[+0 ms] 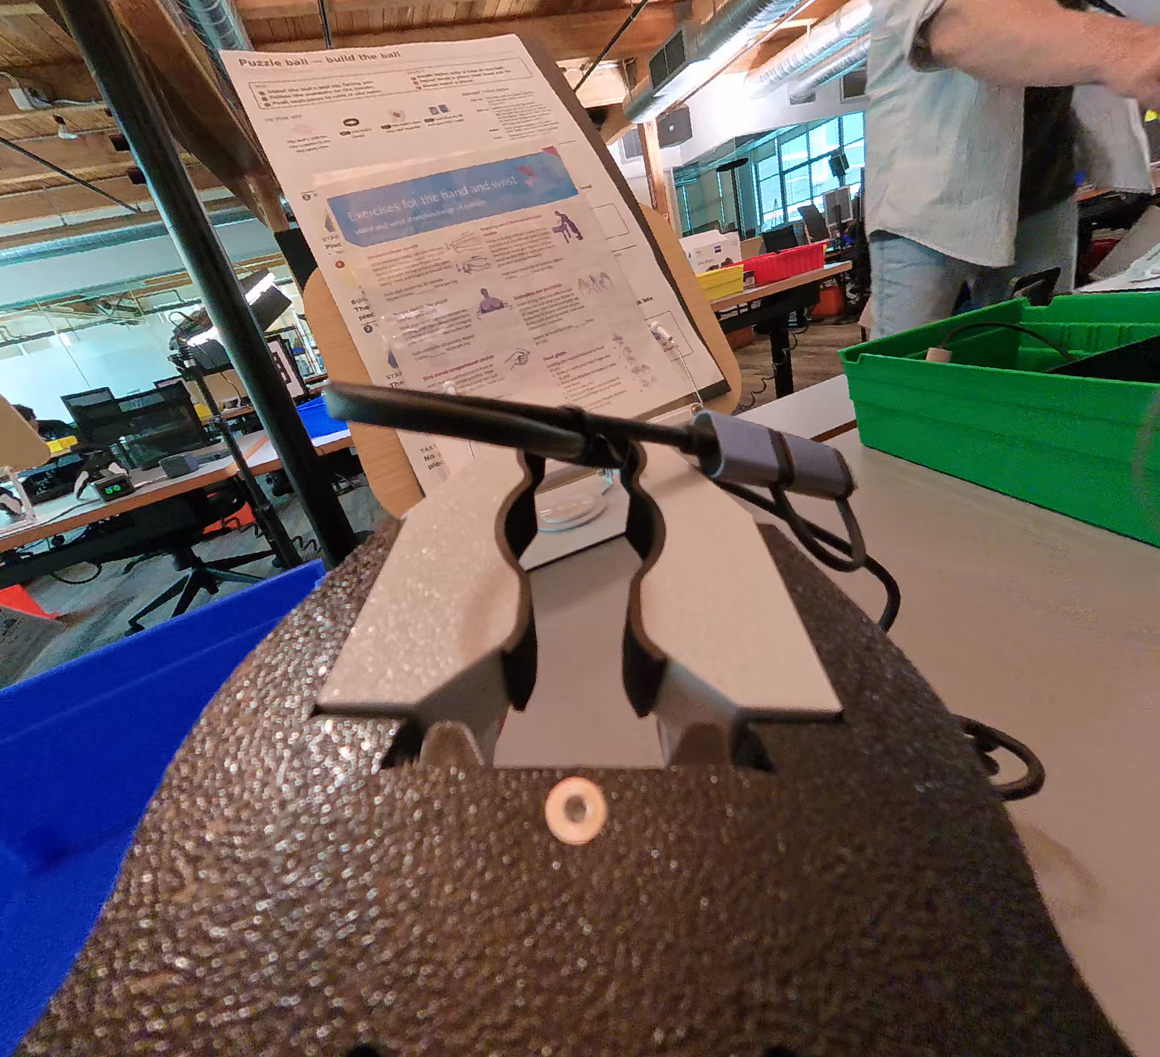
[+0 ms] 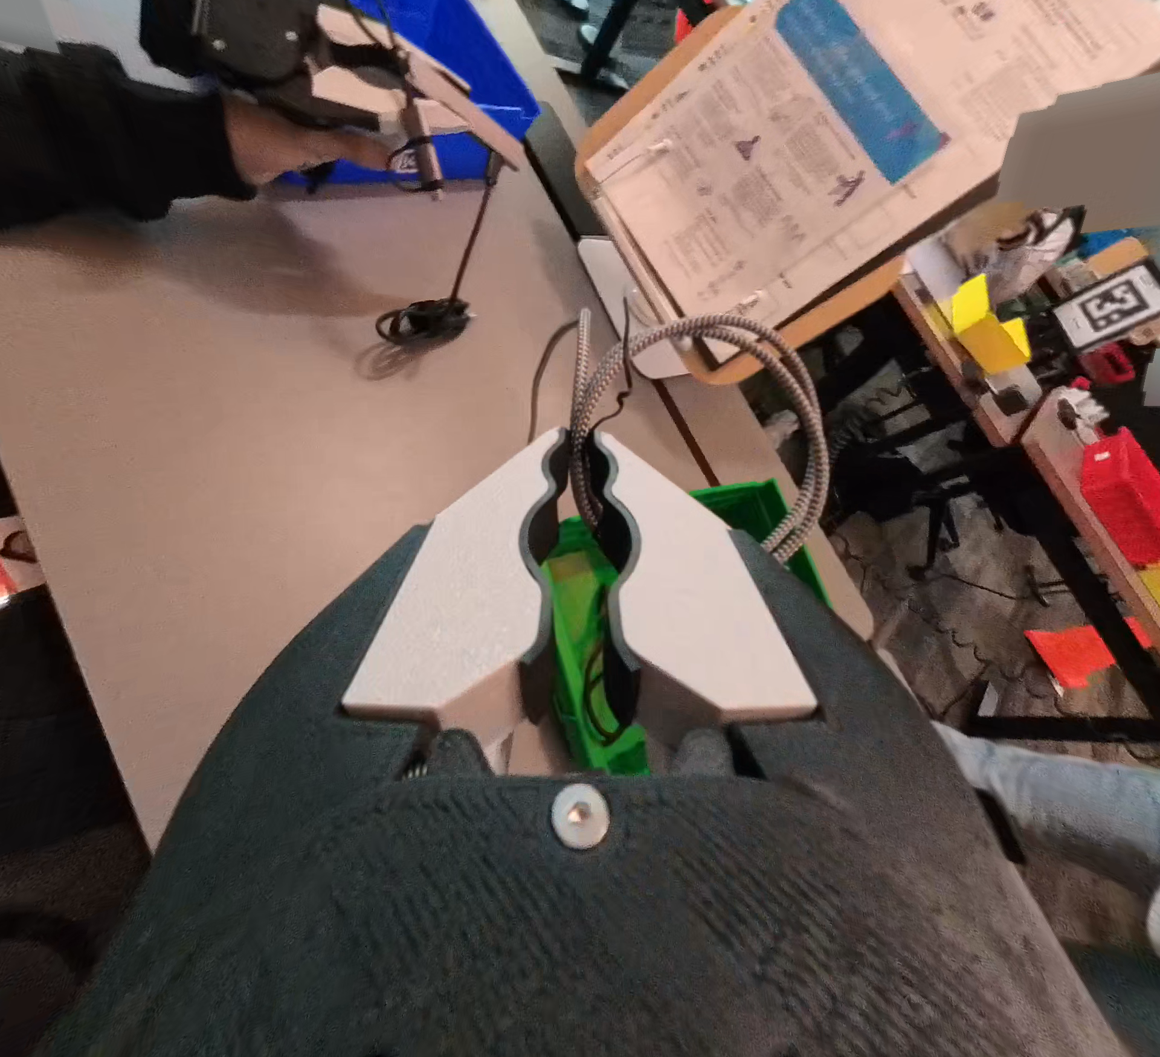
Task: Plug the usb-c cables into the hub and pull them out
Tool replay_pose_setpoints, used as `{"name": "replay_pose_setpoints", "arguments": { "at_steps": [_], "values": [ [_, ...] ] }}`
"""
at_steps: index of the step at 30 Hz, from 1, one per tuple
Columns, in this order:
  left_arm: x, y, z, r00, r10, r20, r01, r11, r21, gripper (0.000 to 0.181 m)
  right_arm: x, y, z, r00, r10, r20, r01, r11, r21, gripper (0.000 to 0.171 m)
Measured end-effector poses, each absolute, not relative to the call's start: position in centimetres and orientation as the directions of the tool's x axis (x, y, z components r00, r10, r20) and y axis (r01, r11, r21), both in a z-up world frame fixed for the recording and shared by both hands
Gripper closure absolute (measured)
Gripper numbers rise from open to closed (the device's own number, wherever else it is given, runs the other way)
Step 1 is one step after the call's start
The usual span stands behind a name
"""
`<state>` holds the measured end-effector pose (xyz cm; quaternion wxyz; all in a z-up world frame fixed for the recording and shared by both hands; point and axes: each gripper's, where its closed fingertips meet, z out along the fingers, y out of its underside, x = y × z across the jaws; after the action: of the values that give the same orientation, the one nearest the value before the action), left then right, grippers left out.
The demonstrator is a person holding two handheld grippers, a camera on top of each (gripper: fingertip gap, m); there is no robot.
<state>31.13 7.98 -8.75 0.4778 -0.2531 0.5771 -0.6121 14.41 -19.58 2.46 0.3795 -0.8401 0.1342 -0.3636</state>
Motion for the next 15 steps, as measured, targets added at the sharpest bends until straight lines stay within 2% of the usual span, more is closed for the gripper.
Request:
{"name": "replay_pose_setpoints", "arguments": {
  "at_steps": [3,8,11,15],
  "values": [
    [31.0,7.7,-8.8,-0.425,-0.871,-0.247,0.294,0.125,-0.948,0.160,16.0,-22.4,6.0,0.595,-0.606,0.527,0.031,-0.638,-0.769,0.167],
    [31.0,7.3,-9.1,-0.438,-0.862,-0.257,0.294,0.133,-0.947,0.160,18.9,-27.0,8.4,0.441,-0.661,0.607,-0.056,-0.695,-0.716,0.168],
    [31.0,7.1,-9.1,-0.441,-0.859,-0.260,0.293,0.136,-0.946,0.160,20.6,-28.3,7.0,0.471,-0.643,0.604,-0.132,-0.729,-0.672,0.167],
    [31.1,7.1,-9.2,-0.445,-0.858,-0.257,0.286,0.136,-0.949,0.160,22.2,-28.0,2.4,0.596,-0.635,0.492,-0.222,-0.719,-0.659,0.167]
  ]
}}
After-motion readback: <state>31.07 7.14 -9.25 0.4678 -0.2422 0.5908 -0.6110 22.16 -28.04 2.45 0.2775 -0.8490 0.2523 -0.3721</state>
